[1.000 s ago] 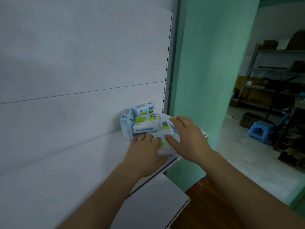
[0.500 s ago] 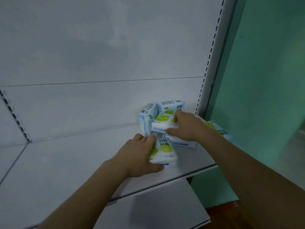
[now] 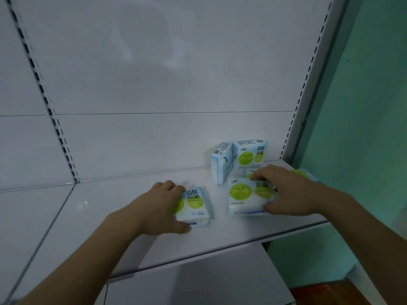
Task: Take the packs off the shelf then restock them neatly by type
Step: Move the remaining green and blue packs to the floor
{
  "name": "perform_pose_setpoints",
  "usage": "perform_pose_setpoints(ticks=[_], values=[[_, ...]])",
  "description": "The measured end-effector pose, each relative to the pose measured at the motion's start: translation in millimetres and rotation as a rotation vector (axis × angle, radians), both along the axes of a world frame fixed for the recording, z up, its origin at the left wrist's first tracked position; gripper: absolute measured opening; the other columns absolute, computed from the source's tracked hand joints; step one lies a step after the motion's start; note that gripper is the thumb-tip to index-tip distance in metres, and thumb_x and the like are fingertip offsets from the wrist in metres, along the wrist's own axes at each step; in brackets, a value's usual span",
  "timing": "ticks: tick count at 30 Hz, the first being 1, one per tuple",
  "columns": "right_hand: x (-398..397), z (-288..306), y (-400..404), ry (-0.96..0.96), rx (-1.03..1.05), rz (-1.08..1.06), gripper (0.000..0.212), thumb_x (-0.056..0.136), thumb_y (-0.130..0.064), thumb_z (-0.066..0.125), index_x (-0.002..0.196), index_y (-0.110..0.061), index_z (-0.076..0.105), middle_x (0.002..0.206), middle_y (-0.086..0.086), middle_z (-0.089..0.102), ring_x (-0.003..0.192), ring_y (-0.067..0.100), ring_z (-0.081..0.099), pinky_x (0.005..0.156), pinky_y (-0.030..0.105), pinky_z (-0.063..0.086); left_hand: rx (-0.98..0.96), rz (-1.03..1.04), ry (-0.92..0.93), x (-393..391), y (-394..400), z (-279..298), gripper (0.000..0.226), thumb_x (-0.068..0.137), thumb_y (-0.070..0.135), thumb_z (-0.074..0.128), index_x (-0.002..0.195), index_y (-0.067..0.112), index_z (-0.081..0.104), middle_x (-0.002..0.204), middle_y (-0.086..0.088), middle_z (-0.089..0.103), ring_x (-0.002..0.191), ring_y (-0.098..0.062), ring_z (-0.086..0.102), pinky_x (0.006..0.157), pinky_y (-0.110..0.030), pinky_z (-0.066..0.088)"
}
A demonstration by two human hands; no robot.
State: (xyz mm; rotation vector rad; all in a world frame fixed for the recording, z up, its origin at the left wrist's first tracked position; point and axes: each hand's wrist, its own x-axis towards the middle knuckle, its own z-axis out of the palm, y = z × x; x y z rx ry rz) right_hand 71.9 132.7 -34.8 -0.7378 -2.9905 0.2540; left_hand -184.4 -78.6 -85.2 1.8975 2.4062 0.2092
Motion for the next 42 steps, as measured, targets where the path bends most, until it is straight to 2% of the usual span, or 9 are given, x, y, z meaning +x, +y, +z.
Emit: perform_pose_setpoints(ticks=[2, 5, 8, 14, 17, 24, 30, 37, 42], values=[[-11, -6, -19, -0.075, -0.034, 0.049, 0.086, 0.078, -0.036, 0.078, 0.151, -0.03, 0.033, 0.147, -0.011, 0.036, 0.135, 0.009, 0.034, 0.108, 0.019, 0.028, -0.008, -0.02, -0.008, 1, -2, 1, 0.099, 0.068, 0.079, 0.067, 0.146, 0.028, 0.033, 0.135, 0.008, 0.04, 0.119, -0.015, 0.041, 0.103, -0.035, 0.043], [-34, -25, -48, -0.144, -0.02, 0.097, 0.095, 0.079, -0.053, 0.074, 0.156, -0.03, 0.024, 0.155, -0.01, 0.031, 0.142, 0.014, 0.027, 0.116, 0.029, 0.025, 0.004, -0.089, -0.051, 10, -2, -2, 0.103, 0.068, 0.086, 0.06, 0.148, 0.027, 0.033, 0.139, 0.008, 0.043, 0.119, -0.015, 0.041, 0.104, -0.034, 0.041], [-41, -33, -57, -0.116, -0.051, 0.061, 0.098, 0.075, -0.07, 0.069, 0.155, -0.033, 0.026, 0.154, -0.009, 0.035, 0.137, 0.013, 0.031, 0.115, 0.035, 0.03, 0.048, -0.122, -0.09, 10, -10, -6, 0.091, 0.076, 0.073, 0.066, 0.147, 0.028, 0.033, 0.139, 0.005, 0.046, 0.122, -0.016, 0.04, 0.104, -0.031, 0.038], [-48, -32, -69, -0.1, 0.002, 0.061, 0.096, 0.071, -0.068, 0.074, 0.149, -0.034, 0.031, 0.14, -0.006, 0.043, 0.128, 0.014, 0.038, 0.108, 0.036, 0.037, 0.077, -0.112, -0.044, 22, -23, -3, 0.09, 0.076, 0.06, 0.073, 0.149, 0.028, 0.029, 0.139, 0.006, 0.042, 0.127, -0.016, 0.034, 0.104, -0.04, 0.042], [-54, -32, -78, -0.031, 0.071, 0.116, 0.103, 0.069, -0.072, 0.073, 0.152, -0.036, 0.024, 0.137, -0.011, 0.037, 0.127, 0.01, 0.035, 0.108, 0.034, 0.038, 0.123, -0.068, 0.017, 23, -36, 0, 0.091, 0.076, 0.056, 0.072, 0.15, 0.028, 0.026, 0.138, 0.006, 0.039, 0.127, -0.018, 0.03, 0.103, -0.042, 0.044], [-101, -26, -106, 0.269, 0.144, 0.389, 0.104, 0.069, -0.07, 0.07, 0.154, -0.026, 0.028, 0.132, -0.004, 0.035, 0.123, 0.015, 0.039, 0.101, 0.039, 0.047, 0.237, 0.207, 0.142, 13, -92, 17, 0.101, 0.078, 0.058, 0.07, 0.155, 0.026, 0.013, 0.147, 0.004, 0.028, 0.135, -0.019, 0.021, 0.1, -0.045, 0.048], [-149, -30, -164, 0.248, 0.151, 0.681, 0.097, 0.08, -0.05, 0.07, 0.157, -0.032, 0.013, 0.146, -0.007, 0.023, 0.137, 0.01, 0.022, 0.095, 0.022, 0.039, 0.233, 0.474, 0.195, 17, -182, 10, 0.1, 0.077, 0.052, 0.071, 0.156, 0.023, 0.016, 0.145, 0.005, 0.032, 0.135, -0.019, 0.02, 0.098, -0.045, 0.05], [-202, -37, -274, 0.297, 0.109, 0.949, 0.097, 0.074, -0.051, 0.064, 0.157, -0.025, 0.022, 0.148, -0.002, 0.033, 0.138, 0.015, 0.025, 0.104, 0.035, 0.044, 0.264, 0.733, 0.261, 40, -311, 7, 0.091, 0.081, 0.052, 0.07, 0.153, 0.021, 0.025, 0.148, 0.004, 0.031, 0.137, -0.019, 0.02, 0.107, -0.038, 0.042], [-228, -36, -384, 0.321, 0.12, 1.123, 0.101, 0.077, -0.046, 0.067, 0.159, -0.016, 0.014, 0.149, 0.0, 0.028, 0.139, 0.015, 0.019, 0.11, 0.032, 0.037, 0.247, 0.939, 0.295, 62, -415, 6, 0.094, 0.083, 0.056, 0.067, 0.156, 0.025, 0.016, 0.153, 0.01, 0.024, 0.141, -0.013, 0.012, 0.11, -0.033, 0.037]])
